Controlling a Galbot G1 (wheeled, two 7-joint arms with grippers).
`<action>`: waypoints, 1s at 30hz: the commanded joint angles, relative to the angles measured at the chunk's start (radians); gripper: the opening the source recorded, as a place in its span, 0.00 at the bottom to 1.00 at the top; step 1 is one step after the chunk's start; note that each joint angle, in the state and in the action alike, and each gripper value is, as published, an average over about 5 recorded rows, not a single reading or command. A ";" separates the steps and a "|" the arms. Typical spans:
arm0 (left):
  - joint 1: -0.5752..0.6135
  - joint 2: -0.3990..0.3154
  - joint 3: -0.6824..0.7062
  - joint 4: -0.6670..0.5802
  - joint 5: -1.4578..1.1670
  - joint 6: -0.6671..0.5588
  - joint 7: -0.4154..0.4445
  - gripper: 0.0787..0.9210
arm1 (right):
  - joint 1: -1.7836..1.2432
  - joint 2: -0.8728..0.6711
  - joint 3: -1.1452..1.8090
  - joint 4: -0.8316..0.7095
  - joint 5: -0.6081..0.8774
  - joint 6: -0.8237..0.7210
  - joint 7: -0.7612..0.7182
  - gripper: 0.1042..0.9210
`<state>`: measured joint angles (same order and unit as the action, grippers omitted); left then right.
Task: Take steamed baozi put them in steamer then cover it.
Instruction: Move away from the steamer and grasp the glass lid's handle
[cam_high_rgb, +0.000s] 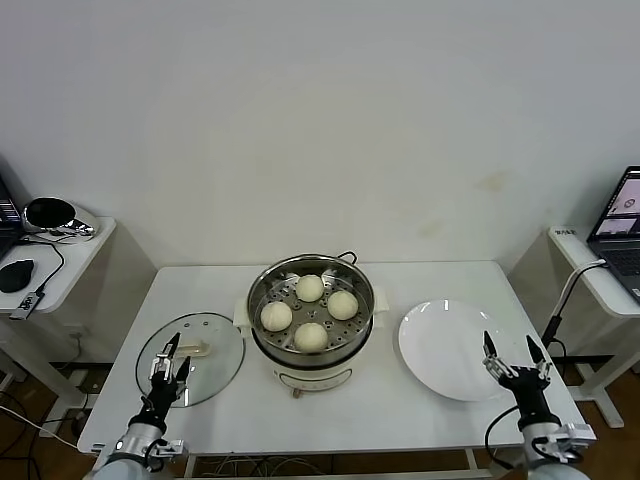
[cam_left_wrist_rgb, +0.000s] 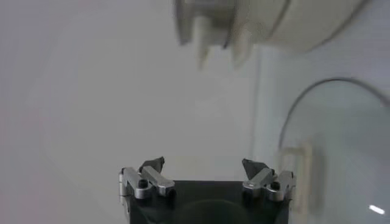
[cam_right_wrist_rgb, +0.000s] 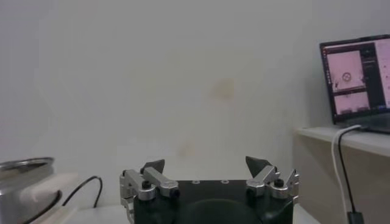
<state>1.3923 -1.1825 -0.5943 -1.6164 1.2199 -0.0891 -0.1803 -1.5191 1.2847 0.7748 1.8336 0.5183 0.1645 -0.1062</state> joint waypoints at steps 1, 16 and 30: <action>-0.090 0.008 0.011 0.098 0.076 0.031 0.092 0.88 | -0.009 0.014 0.008 -0.008 -0.008 0.011 0.005 0.88; -0.144 -0.026 0.030 0.142 0.057 0.189 0.056 0.88 | -0.005 0.027 0.005 -0.024 -0.030 0.021 0.004 0.88; -0.193 -0.058 0.052 0.184 0.055 0.252 0.050 0.88 | -0.005 0.040 -0.002 -0.034 -0.047 0.028 0.002 0.88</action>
<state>1.2254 -1.2300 -0.5475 -1.4583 1.2717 0.1194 -0.1313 -1.5237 1.3225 0.7729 1.8020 0.4745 0.1904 -0.1033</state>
